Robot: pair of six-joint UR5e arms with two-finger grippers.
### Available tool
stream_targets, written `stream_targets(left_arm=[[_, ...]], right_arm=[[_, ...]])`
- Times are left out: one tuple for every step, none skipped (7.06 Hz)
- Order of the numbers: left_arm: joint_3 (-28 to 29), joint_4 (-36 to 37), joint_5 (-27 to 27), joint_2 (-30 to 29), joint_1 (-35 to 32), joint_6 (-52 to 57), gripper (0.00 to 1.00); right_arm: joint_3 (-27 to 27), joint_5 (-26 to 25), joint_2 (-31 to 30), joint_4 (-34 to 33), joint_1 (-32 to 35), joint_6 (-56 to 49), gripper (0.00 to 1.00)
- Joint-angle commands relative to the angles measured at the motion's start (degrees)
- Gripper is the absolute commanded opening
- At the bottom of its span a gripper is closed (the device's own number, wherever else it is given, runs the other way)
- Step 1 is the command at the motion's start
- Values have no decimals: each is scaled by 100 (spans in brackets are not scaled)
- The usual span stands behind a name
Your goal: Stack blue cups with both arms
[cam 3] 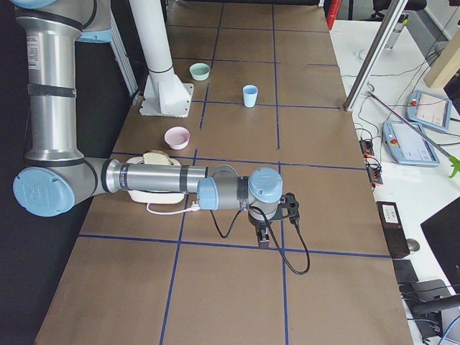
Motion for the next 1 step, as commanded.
stream_targets(left_arm=[[-18,0,6,-1,-6,1,100]], right_arm=[[-62,14,1,14,0,-29,99]])
